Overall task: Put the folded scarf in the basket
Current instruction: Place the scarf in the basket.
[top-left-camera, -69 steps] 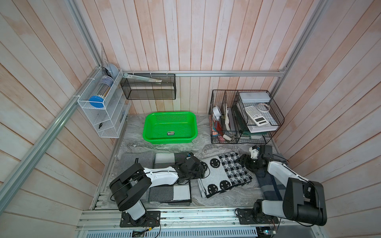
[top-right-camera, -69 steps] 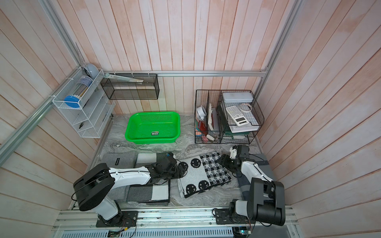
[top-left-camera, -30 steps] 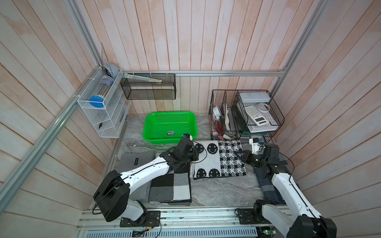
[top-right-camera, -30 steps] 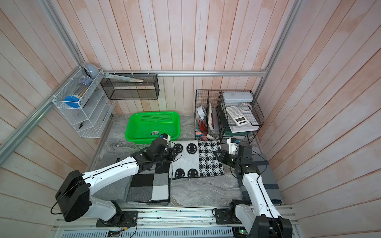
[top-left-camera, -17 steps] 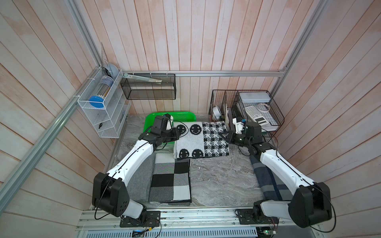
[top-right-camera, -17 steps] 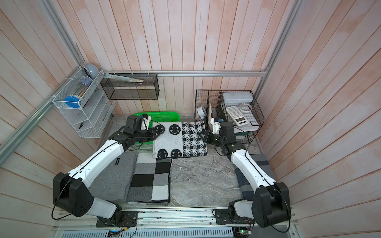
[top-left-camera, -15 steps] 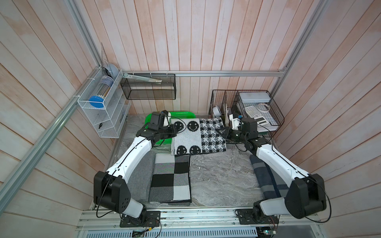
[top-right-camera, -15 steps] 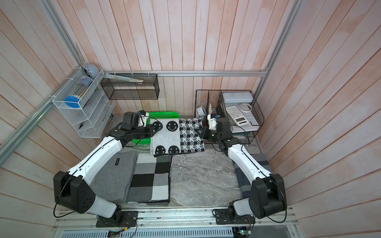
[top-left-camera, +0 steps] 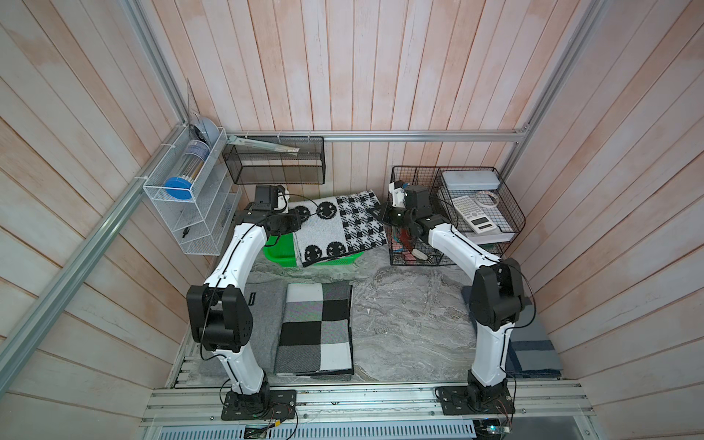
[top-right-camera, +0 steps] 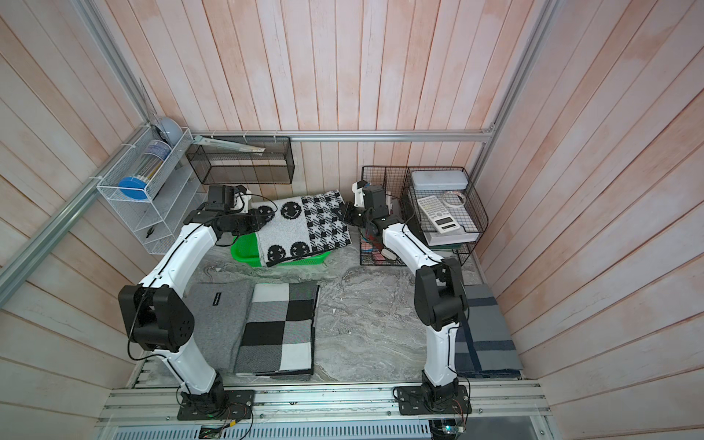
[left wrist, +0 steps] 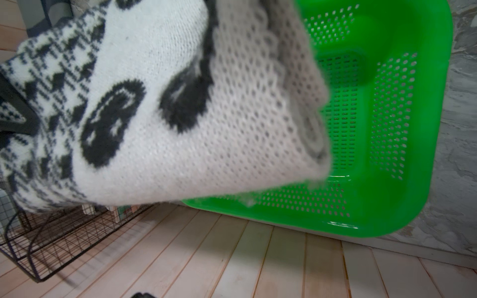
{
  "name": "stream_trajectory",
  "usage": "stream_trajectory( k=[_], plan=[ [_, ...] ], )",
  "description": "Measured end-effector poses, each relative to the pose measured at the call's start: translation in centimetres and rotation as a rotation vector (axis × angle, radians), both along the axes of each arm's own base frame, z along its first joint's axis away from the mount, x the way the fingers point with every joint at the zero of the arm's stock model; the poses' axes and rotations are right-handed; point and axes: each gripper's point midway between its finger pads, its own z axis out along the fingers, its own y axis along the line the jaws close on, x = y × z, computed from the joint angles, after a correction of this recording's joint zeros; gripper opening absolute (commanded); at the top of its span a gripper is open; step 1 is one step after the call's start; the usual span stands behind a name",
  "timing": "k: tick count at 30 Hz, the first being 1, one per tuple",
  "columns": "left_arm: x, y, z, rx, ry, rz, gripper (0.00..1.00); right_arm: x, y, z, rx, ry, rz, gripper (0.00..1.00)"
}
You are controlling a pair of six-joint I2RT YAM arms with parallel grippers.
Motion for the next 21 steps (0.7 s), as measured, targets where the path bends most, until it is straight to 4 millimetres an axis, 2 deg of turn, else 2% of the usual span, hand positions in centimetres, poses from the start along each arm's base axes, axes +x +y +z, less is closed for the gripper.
stream_trajectory(
  k=[6,11,16,21],
  plan=[
    [2.8,2.1,-0.8,0.077,-0.001,0.059,0.0,1.9,2.5,-1.6,-0.017,0.036,0.031,0.0],
    [5.2,4.5,-2.1,0.125,0.019,0.122,0.0,2.5,5.0,-3.3,-0.04,0.069,0.064,0.0],
    [5.9,5.9,-3.4,0.154,0.04,0.159,0.0,2.1,6.8,-5.2,-0.063,0.101,0.087,0.0],
    [6.8,6.1,-4.0,0.162,0.041,0.167,0.0,2.7,7.2,-7.1,-0.08,0.12,0.082,0.0]
  ],
)
